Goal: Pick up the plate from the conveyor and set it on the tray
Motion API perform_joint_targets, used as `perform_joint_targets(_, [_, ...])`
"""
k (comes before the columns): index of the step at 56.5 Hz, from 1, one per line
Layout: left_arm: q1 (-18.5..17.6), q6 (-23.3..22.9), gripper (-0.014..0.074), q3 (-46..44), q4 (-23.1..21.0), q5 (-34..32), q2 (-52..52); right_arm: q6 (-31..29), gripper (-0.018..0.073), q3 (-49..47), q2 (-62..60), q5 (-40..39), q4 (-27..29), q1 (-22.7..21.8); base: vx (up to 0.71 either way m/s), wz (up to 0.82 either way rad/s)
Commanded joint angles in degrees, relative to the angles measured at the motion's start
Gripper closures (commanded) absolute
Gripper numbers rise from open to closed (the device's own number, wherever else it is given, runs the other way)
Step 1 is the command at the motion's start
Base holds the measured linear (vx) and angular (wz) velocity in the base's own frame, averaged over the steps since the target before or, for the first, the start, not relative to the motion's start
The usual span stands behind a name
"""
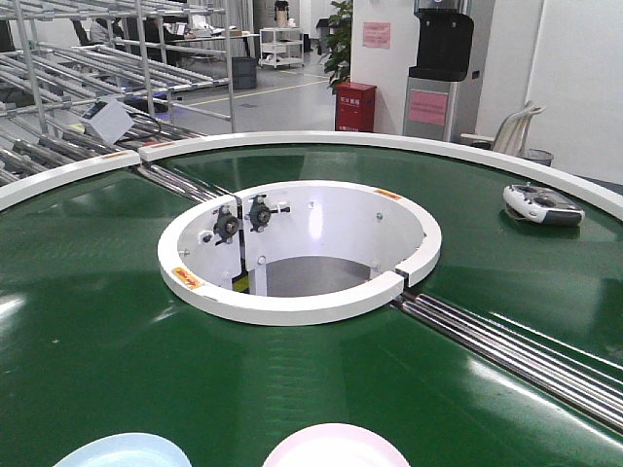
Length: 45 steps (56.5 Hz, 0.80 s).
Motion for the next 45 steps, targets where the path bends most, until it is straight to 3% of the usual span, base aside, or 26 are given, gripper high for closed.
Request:
perform_joint_targets(1, [0.1, 0.3, 0.0594, 1.1, 0.1, -9.7, -0.5, -0.6, 0.0568, 0.9, -0.5, -7.1, 0.0, -0.3, 0.0, 0.0])
perform_joint_targets(7, [0.1, -0.5, 0.0594, 0.5, -0.1, -20.2, -0.5, 0.6, 0.0568, 0.7, -0.5, -16.3, 0.8, -0.3, 0.0, 0.0])
perform_joint_targets(10, [0.1, -4.6, 0.0594, -0.1, -1.1, -27.6, -0.5, 1.5, 0.0568, -0.5, -0.5, -20.3, 0.9, -0.3, 0.0, 0.0])
perform_joint_targets(12, [0.1, -7.2, 0.0594, -1.6, -1.7, -28.7, -0.5, 1.5, 0.0568, -2.7, -0.5, -21.4, 0.8, -0.3, 0.0, 0.0])
perform_joint_targets(14, [0.1, -9.2, 0.0594, -4.4, -1.6, -27.3, -0.1, 1.5, 0.0568, -5.4, -0.4, -20.3, 0.8, -0.3, 0.0, 0.0])
perform_joint_targets(17, [0.1, -8.4, 0.0594, -10.4, -1.4, -21.9, 1.4, 1.1, 0.0568, -12.8, 0.8, -16.3, 0.8, -0.3, 0.0, 0.0])
perform_joint_targets(24, [0.1, -1.1, 0.0594, -26.9, -1.3, -14.7, 10.4, 0.7, 0.0568, -28.5, 9.1, -7.0, 0.0, -0.3, 0.0, 0.0])
perform_joint_targets(30, [0.1, 3.9, 0.0594, -39.3, -1.3, -11.5, 20.5, 0.7, 0.0568, -39.1, 19.7, -4.4, 0.0, -0.3, 0.0, 0.0])
perform_joint_targets(37, [0.1, 3.4, 0.0594, -46.1, -1.5, -9.0, 31.8, 1.0, 0.0568, -45.4, 30.0, -5.2, 0.0, -0.3, 0.0, 0.0])
perform_joint_targets(45, [0.1, 2.8, 0.0594, -46.8, -1.5, -8.3, 40.0, 2.0, 0.0568, -46.4, 38.1, -4.3, 0.8, -0.3, 0.0, 0.0])
